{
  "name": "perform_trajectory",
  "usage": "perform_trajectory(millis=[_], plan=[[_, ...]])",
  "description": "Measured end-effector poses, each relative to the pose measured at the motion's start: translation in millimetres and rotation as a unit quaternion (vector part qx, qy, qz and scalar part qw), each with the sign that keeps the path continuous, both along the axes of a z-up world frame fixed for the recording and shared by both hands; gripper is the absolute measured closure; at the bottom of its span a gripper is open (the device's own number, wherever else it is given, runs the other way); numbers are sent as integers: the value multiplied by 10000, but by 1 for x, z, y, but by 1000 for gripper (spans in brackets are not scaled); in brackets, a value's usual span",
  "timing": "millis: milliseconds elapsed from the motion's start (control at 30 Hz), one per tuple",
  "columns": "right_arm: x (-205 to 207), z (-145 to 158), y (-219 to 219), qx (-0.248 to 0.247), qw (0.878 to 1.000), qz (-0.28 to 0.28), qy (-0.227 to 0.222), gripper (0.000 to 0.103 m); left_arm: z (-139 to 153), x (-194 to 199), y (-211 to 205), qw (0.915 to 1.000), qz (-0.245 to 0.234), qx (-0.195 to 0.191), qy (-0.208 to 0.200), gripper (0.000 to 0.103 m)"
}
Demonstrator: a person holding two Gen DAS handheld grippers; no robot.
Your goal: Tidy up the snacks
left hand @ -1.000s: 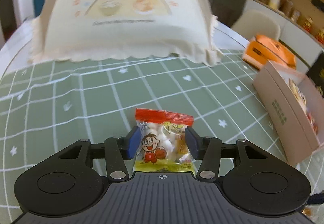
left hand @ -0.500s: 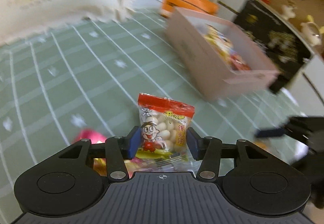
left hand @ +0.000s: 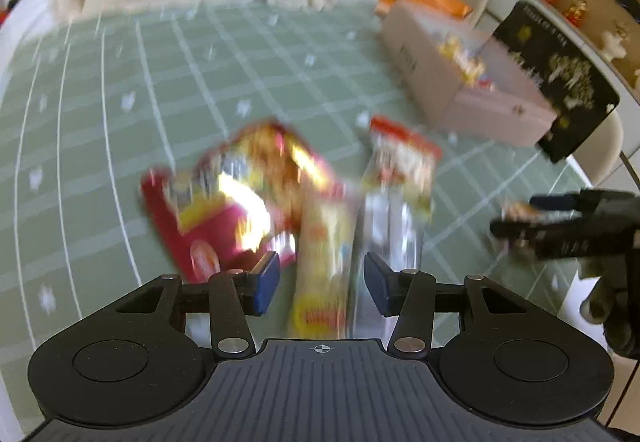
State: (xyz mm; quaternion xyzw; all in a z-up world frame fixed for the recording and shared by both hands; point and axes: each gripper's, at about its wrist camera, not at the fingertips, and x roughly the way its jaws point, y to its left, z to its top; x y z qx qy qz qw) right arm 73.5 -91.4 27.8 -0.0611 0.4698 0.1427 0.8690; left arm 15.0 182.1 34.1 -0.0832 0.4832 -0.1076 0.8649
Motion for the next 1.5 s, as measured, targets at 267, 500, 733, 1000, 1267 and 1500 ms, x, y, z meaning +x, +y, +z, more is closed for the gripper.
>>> perform_trajectory(millis=[267, 500, 733, 1000, 1267, 1500], plan=[[-10, 19, 21, 353, 9987, 347, -133, 13, -13, -5, -29, 9971, 257, -653, -279, 70], [-8, 25, 58, 790, 9934, 833, -10, 13, -10, -27, -30, 9988, 276, -357, -199, 70], [-9, 8, 75, 276, 9933, 1119, 75, 57, -12, -30, -40, 9976, 301, -607, -168, 70], [-5, 6, 24, 17, 9976, 680, 86, 61, -12, -23, -63, 9981, 312, -496, -212, 70], [0, 5, 40, -49, 9970, 776, -20, 61, -10, -2, -76, 9990, 306, -185, -262, 69], [-8, 0, 31, -82, 9960, 876, -174, 33, -14, -9, -70, 9956, 680, -354, -535, 68]])
